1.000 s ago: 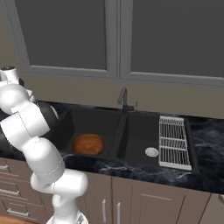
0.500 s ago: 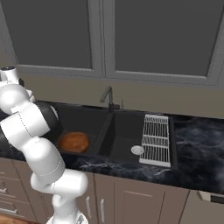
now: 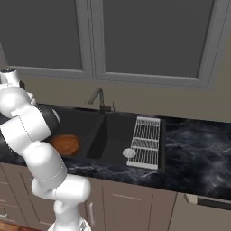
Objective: Place the bowl in the left basin and the jug in the right basin of the sink.
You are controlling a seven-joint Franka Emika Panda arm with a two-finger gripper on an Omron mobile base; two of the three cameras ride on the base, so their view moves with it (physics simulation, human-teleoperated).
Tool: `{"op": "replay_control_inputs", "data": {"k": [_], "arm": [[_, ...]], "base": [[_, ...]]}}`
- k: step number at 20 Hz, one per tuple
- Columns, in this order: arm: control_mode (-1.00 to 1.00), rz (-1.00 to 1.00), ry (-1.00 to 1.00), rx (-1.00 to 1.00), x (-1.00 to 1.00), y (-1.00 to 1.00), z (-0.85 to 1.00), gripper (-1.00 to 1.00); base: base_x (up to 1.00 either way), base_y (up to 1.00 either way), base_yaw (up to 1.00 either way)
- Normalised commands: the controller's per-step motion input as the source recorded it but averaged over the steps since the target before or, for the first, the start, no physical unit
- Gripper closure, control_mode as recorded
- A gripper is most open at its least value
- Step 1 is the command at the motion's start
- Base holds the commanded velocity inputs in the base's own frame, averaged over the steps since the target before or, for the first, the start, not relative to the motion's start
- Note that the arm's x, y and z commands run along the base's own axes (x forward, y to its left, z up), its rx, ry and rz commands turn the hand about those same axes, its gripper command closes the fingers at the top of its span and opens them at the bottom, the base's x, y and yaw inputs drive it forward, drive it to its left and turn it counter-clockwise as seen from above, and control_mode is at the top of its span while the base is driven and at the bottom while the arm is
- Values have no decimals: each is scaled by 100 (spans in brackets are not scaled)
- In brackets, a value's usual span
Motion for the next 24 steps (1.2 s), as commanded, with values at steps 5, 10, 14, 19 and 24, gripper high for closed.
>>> {"op": "replay_control_inputs", "data": {"k": [5, 10, 14, 19, 24], "arm": [[100, 0, 0, 0, 0, 0, 0, 100], [100, 0, 0, 0, 0, 0, 0, 100], [100, 0, 0, 0, 0, 0, 0, 100], [100, 0, 0, 0, 0, 0, 0, 100], [100, 0, 0, 0, 0, 0, 0, 100]], "base": [[6, -46, 0], [3, -42, 0], [5, -46, 0], [3, -43, 0], [0, -3, 0]]}}
